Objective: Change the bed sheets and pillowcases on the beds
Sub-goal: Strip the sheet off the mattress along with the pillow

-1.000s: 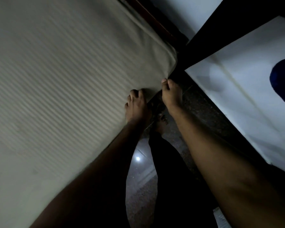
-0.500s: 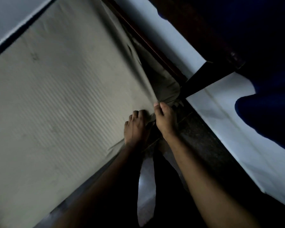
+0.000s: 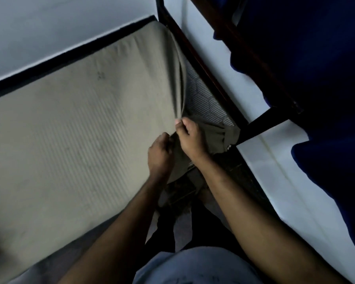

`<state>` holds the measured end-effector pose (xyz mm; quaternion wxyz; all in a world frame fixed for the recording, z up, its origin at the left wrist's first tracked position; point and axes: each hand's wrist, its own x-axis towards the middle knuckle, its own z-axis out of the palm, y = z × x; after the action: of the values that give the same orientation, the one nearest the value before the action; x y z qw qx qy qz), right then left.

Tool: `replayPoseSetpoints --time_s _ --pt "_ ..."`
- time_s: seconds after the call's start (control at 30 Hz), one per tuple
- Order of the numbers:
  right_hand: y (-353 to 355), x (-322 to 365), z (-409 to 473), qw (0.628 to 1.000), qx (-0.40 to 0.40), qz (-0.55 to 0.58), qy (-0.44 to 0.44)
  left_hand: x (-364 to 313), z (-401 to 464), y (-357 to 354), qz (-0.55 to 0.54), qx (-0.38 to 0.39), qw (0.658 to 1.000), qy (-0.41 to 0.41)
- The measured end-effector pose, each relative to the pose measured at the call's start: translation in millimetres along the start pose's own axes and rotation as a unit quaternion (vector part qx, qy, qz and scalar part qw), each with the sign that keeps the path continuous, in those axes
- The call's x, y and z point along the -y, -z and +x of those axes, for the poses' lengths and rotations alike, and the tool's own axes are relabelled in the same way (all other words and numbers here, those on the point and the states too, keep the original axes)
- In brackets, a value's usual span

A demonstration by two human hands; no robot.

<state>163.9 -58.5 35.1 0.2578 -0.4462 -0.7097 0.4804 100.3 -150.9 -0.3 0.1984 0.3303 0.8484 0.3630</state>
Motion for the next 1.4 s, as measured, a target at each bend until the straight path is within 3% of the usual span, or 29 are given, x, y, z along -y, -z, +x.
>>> replayPoseSetpoints --time_s 0.2,0.3,0.4,0.47,0.53,0.6,0.67,0.73,0.83,1.0,1.07,1.17,1.3,1.4 --pt "-56.5 43.6 -3.3 0.992 0.124 0.024 0.009 29.1 5.0 81.9 -0.188 -0.118 0.968 0.118" --pt "-82.0 41.6 -21.0 0.985 0.171 -0.037 0.003 50.4 9.9 113.7 -0.241 -0.131 0.953 0.129" --pt "-107.3 26.4 -49.7 0.92 0.335 -0.195 -0.061 52.2 23.3 137.9 -0.279 -0.111 0.948 0.106" --pt "-124.8 18.2 -73.6 0.879 0.413 -0.227 -0.071 45.4 31.7 154.7 -0.276 -0.096 0.952 0.092" --pt "-141.5 15.1 -87.7 0.902 0.385 -0.177 -0.079 35.1 37.6 166.2 -0.237 -0.073 0.966 0.073" --pt "-156.2 22.5 -86.8 0.937 0.307 -0.134 -0.099 28.5 38.4 173.5 -0.167 -0.054 0.983 0.047" --pt "-168.1 31.6 -76.3 0.94 0.288 -0.154 -0.097 24.1 39.9 179.1 -0.125 -0.046 0.99 0.038" --pt "-172.4 35.7 -71.0 0.928 0.317 -0.188 -0.047 27.1 43.5 184.0 -0.103 -0.042 0.992 0.052" --pt "-169.0 35.9 -78.1 0.921 0.329 -0.202 0.044 36.1 43.4 192.8 -0.176 -0.013 0.981 0.08" --pt "-155.3 53.5 -96.3 0.933 0.255 -0.22 0.127 80.8 9.1 208.5 -0.249 -0.085 0.953 0.147" --pt "-152.0 82.8 -85.5 0.952 0.219 -0.17 0.125 93.8 -19.7 203.1 -0.26 -0.098 0.941 0.195" --pt "-150.8 137.5 -67.7 0.973 0.224 0.004 0.049 105.8 -63.9 186.8 -0.236 -0.121 0.938 0.223" --pt "-145.9 189.3 -48.1 0.913 0.242 0.314 -0.093 110.9 -93.3 190.9 -0.118 -0.235 0.958 0.113" --pt "-140.0 220.4 -35.8 0.867 0.244 0.385 -0.202 124.0 -97.9 205.6 0.053 -0.286 0.948 0.129"
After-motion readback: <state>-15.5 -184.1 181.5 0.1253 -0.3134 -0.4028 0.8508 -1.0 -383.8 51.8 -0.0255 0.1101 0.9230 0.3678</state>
